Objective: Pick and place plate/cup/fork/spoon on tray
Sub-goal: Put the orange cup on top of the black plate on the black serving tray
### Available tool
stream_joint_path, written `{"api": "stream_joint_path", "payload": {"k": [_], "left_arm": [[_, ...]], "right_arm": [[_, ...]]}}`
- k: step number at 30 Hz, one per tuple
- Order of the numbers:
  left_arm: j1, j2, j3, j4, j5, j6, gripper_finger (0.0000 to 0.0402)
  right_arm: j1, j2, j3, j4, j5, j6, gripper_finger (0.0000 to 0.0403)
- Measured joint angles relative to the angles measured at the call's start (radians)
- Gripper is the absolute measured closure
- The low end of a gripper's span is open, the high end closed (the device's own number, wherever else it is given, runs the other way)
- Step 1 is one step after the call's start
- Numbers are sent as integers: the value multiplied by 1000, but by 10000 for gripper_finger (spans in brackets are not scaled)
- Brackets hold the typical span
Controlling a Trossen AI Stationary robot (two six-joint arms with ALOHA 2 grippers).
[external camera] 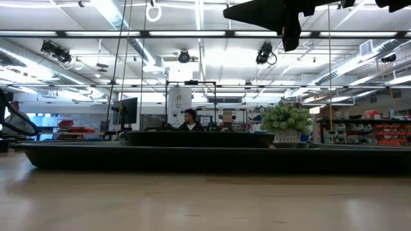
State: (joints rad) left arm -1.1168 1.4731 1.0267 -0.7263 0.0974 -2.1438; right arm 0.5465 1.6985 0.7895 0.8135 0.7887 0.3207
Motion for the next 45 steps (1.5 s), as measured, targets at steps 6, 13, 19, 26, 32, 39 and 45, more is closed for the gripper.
{"api": "stream_joint_path", "payload": {"k": [6,13,19,26,32,39,45], "left_arm": [[0,1,0,25,-10,116,116],[24,1,-1,-6,-145,390,159],[105,1,-2,-66,-149,409,194],[129,1,-2,-65,-147,505,221],[108,1,-2,-65,-146,438,263],[50,1,-2,-101,-71,292,342],[16,-5,4,-169,-17,218,389]], "right_arm": [[1,0,0,20,-5,-5,241],[14,-1,0,32,-5,-3,241],[75,-1,0,39,-6,72,241],[146,-1,0,57,46,34,241],[160,-1,0,62,58,4,241],[159,-1,0,61,56,-7,241],[160,-1,0,61,46,-2,241]]}}
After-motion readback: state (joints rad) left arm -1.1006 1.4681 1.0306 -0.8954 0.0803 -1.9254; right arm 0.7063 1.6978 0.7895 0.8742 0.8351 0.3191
